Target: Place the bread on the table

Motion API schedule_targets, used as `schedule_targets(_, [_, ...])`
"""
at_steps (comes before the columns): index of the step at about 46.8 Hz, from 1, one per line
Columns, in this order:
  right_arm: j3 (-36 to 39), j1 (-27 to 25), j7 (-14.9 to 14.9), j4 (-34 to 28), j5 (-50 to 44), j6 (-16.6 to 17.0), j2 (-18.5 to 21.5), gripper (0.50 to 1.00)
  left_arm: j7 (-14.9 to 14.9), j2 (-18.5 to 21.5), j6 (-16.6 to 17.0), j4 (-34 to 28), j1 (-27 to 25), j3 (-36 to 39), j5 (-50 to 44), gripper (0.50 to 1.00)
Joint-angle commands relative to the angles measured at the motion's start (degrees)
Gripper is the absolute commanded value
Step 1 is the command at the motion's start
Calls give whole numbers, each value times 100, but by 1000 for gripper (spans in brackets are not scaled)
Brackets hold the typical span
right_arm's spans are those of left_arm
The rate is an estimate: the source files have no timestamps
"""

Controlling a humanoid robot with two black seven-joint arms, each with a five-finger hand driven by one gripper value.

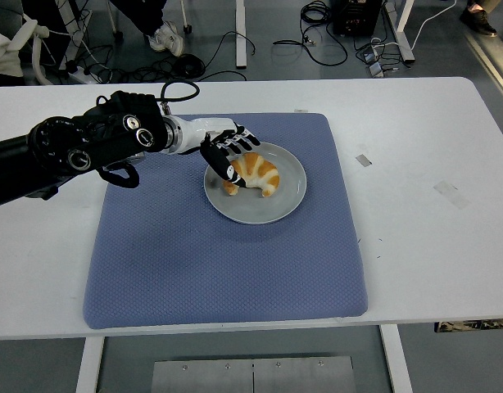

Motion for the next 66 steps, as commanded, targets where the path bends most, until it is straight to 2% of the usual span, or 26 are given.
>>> schedule_targets(1, [-2,9,0,0,0,-1,0,1000,0,0,0,0,-3,-1,0,816])
schedule_targets(35, [7,0,0,0,0,-1,0,1000,0,-140,-17,0,-30,-1,-9,808])
schedule_targets(39, [-2,0,0,0,0,-1,0,1000,0,-140,-17,0,-47,8,0,795])
schedule_targets(43, [-2,0,0,0,0,-1,0,1000,0,-149,-35,0,-47,17,9,754])
schedule_targets(62, [-2,0,0,0,0,-1,0,1000,0,-167,-35,-9,-162,289,17,748])
schedule_targets(66, [6,0,0,0,0,-1,0,1000,-9,-167,-35,-9,-170,307,17,728])
